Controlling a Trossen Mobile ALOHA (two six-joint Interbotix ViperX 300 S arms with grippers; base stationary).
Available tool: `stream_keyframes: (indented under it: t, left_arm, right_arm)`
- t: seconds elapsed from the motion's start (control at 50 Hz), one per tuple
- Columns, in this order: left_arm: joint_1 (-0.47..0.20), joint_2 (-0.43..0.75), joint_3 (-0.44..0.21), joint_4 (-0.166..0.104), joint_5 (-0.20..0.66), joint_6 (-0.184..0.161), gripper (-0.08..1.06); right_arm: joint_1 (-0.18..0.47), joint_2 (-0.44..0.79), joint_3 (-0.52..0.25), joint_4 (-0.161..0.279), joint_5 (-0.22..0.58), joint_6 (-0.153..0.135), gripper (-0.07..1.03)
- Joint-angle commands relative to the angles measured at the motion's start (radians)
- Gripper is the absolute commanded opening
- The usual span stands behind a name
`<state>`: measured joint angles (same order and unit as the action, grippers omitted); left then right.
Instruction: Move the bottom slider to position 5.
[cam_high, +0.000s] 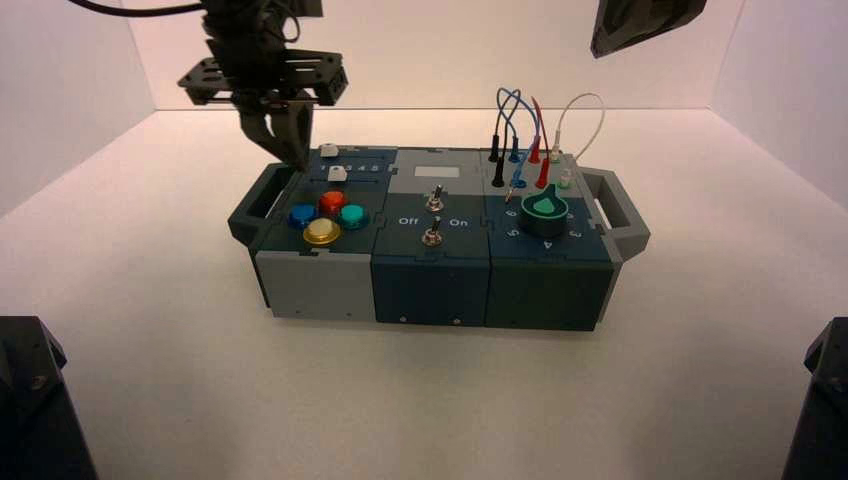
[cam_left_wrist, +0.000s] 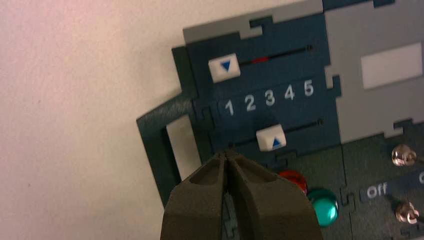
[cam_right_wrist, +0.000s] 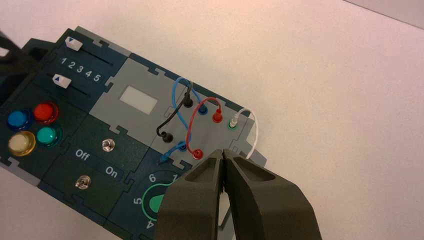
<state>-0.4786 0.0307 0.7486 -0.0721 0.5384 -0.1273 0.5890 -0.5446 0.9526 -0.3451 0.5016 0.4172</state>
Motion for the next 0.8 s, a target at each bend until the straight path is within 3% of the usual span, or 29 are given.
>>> stream_keyframes:
  t: [0.02, 0.8]
  left_arm:
    - [0.0, 0.005, -0.04, -0.002, -0.009, -0.008, -0.03]
    - [-0.028, 0.072, -0.089, -0.011, -0.014, -0.012, -0.03]
  right_arm:
    - [0.006, -0.002, -0.035, 0.002, -0.012, 0.0, -0.02]
    - [0.005, -0.002, -0.041, 0.002, -0.014, 0.0, -0.02]
